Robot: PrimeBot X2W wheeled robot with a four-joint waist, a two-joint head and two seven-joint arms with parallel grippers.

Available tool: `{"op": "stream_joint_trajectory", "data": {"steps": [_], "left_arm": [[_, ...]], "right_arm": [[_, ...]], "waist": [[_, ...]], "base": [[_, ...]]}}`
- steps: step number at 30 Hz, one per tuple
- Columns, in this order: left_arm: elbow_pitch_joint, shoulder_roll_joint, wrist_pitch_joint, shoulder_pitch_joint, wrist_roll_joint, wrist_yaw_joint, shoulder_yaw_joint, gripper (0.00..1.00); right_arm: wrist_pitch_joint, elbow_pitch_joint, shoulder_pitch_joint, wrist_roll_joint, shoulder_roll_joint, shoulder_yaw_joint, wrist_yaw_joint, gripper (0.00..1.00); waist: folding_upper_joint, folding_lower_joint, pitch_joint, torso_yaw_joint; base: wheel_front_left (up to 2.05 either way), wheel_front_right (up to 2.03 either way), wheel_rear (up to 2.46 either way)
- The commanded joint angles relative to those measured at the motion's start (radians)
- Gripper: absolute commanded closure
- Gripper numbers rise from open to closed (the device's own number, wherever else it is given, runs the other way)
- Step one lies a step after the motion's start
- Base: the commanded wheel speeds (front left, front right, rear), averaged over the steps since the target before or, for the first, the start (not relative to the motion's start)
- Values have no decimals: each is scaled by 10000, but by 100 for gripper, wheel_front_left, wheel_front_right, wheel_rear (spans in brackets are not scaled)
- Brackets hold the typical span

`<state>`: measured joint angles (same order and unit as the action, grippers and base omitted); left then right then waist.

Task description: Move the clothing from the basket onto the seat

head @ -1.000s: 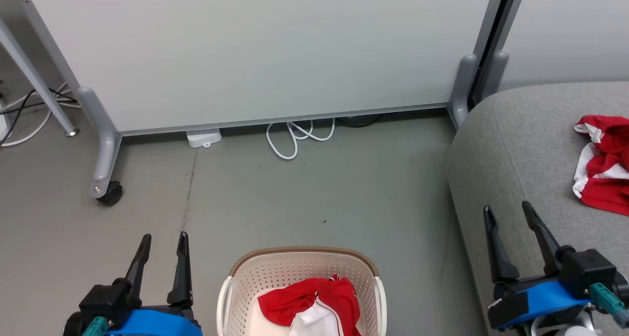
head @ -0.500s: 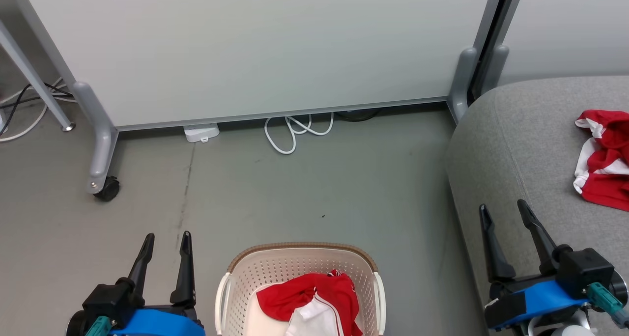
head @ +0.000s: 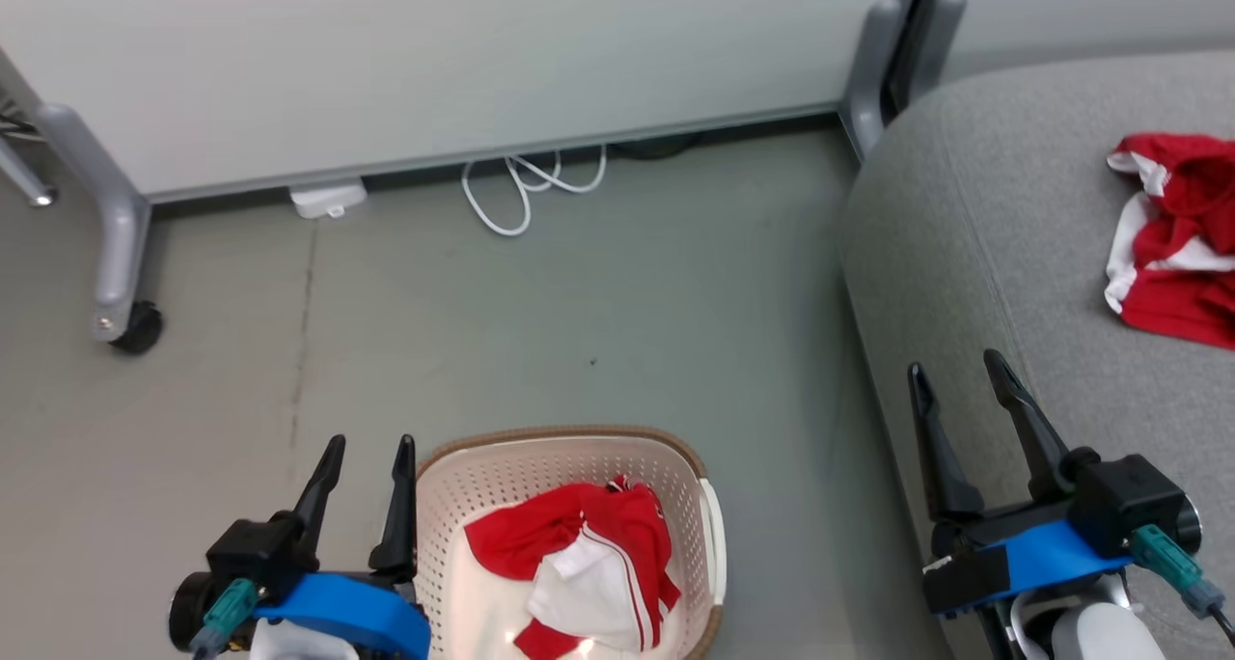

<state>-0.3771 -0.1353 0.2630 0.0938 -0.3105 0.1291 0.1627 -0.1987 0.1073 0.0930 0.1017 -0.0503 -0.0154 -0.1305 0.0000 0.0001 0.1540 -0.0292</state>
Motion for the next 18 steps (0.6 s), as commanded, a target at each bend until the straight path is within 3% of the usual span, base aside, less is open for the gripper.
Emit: {"op": "stream_joint_trajectory", "data": {"steps": [1, 18], "left_arm": [[-147, -63, 27, 265, -69, 13, 105, 0], [-3172, -639, 27, 3357, -1015, 13, 2712, 0]], "right_arm": [[-50, -82, 218, 55, -1, -64, -5, 0], [-499, -444, 1690, 361, 0, -945, -5, 0]], "waist": [[0, -1, 554, -422], [0, -1, 4154, -1930]], "base": [[0, 0, 0], [0, 0, 0]]}}
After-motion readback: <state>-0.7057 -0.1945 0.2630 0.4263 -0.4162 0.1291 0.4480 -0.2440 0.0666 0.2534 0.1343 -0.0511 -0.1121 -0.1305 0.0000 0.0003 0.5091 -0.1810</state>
